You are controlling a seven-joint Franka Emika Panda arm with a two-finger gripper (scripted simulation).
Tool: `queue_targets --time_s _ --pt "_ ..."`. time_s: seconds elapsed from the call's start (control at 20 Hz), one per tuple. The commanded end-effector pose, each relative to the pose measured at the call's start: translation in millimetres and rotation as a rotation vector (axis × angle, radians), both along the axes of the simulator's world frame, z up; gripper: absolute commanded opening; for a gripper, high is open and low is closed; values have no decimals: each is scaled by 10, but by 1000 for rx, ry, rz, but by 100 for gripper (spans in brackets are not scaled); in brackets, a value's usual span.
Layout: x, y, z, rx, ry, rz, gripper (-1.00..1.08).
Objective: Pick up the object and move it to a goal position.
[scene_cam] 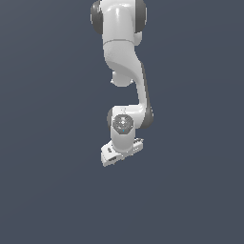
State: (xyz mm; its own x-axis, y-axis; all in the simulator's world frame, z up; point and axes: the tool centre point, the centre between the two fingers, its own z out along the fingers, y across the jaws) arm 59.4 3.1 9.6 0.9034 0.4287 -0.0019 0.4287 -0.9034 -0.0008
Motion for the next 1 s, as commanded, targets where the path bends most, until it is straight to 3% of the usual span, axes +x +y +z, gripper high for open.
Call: queue_targets --time_s 0.0,0.05,0.95 --pt "13 0 -9 0 -2 0 100" --pt "13 0 -9 0 -2 0 -100" --pt "-1 59 178 0 -2 0 -100"
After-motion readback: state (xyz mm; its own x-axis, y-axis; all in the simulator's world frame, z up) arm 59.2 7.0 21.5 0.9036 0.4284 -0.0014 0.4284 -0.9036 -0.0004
